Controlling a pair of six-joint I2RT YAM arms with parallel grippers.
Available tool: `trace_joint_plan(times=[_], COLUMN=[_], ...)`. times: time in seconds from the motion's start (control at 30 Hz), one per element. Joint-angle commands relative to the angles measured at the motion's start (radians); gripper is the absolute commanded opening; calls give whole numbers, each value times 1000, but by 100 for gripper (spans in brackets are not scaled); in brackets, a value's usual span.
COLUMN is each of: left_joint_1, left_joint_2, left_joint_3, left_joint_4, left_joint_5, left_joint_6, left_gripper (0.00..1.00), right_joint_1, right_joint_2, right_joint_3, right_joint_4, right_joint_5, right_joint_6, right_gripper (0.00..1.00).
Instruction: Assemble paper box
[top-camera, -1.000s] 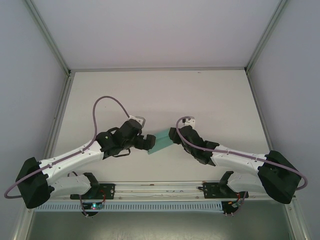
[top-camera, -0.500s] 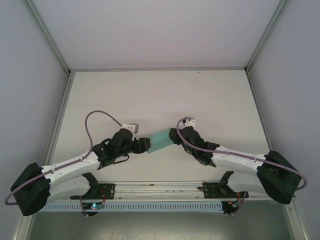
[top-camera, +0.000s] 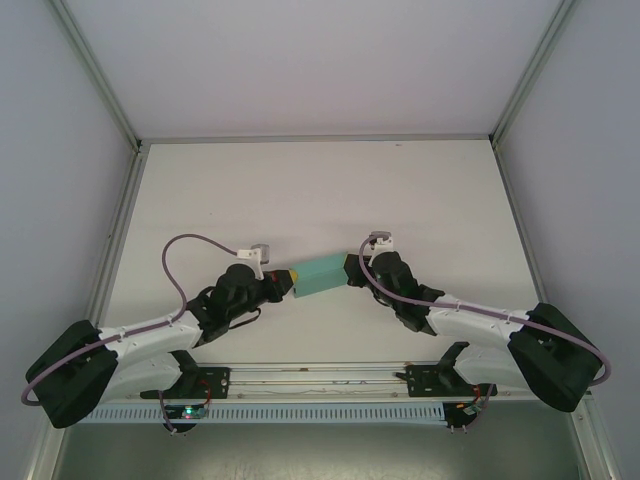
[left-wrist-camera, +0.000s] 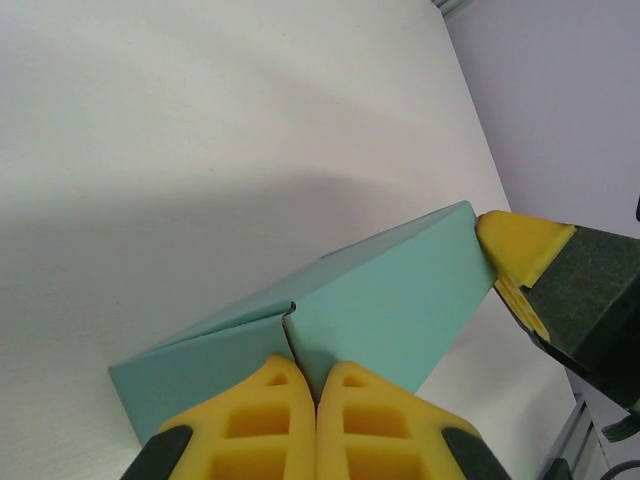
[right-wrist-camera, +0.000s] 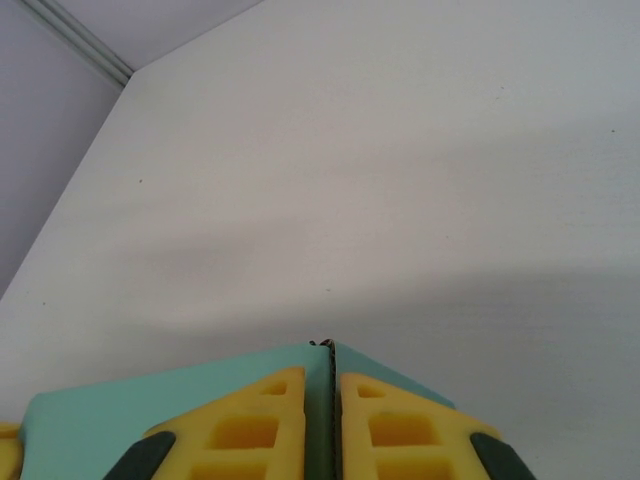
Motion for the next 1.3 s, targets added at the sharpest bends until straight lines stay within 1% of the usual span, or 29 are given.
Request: trace_joint_plan(times=[0.0,0.03,0.07,0.17,0.27,0.3,0.33,0.4,0.47,0.5,0.53,0.57,0.6,0.63,0.67,0.77,0.83,0.87,0.9,0.93,1.0,1.03,1.07,1.17,1.2,1.27], left_joint_1=[13,13,13,13,14,14,15,14,14,15,15,15,15,15,15,16,24,35,54,81,162,198,235,338,364,410], left_joint_2=[47,49,48,38,12,7,1,-1,2,6,9,9,5,-1,-9,-34,-50,-55,-59,-61,-59,-55,-50,-32,-29,-33], left_joint_3=[-53,-42,-31,19,83,109,139,194,250,278,310,329,347,358,368,397,429,449,470,487,514,523,532,543,544,532], left_joint_4=[-210,-223,-243,-317,-404,-436,-470,-518,-563,-589,-623,-644,-654,-657,-657,-681,-749,-790,-833,-868,-912,-929,-945,-972,-980,-986], left_joint_5=[38,43,48,53,35,25,16,6,-10,-34,-72,-101,-115,-117,-114,-123,-173,-208,-244,-258,-252,-253,-255,-245,-245,-245], left_joint_6=[35,42,49,71,106,122,141,172,209,228,248,260,272,279,287,297,296,293,286,284,276,272,272,281,281,291], left_gripper=[0,0,3,15,37,45,56,57,65,70,78,80,84,91,99,100,100,100,100,100,100,100,100,100,100,100], right_joint_1=[-15,-16,-17,-16,-16,-15,-15,-15,-18,-19,-19,-19,-21,-21,-23,-38,-60,-74,-94,-112,-124,-120,-112,-81,-66,-19], right_joint_2=[56,59,62,67,60,55,50,37,24,20,17,16,15,13,13,3,-7,-10,-13,-10,7,20,36,106,129,180], right_joint_3=[-74,-74,-75,-57,-18,2,25,67,121,150,177,200,223,240,253,300,333,351,373,393,442,475,507,623,660,736], right_joint_4=[-276,-277,-278,-291,-324,-337,-354,-377,-421,-446,-464,-477,-487,-488,-495,-521,-544,-552,-549,-544,-593,-648,-707,-956,-1037,-1151], right_joint_5=[-25,-29,-33,-38,-44,-51,-59,-69,-48,-38,-37,-38,-46,-54,-56,-69,-89,-111,-173,-269,-478,-541,-573,-658,-668,-620], right_joint_6=[-7,-8,-11,-8,-9,-20,-29,-52,-66,-76,-93,-101,-113,-124,-129,-164,-226,-269,-340,-444,-719,-849,-965,-1385,-1506,-1657], right_gripper=[9,9,9,10,19,24,28,29,31,34,39,43,44,46,48,56,62,68,80,97,99,99,98,98,99,98])
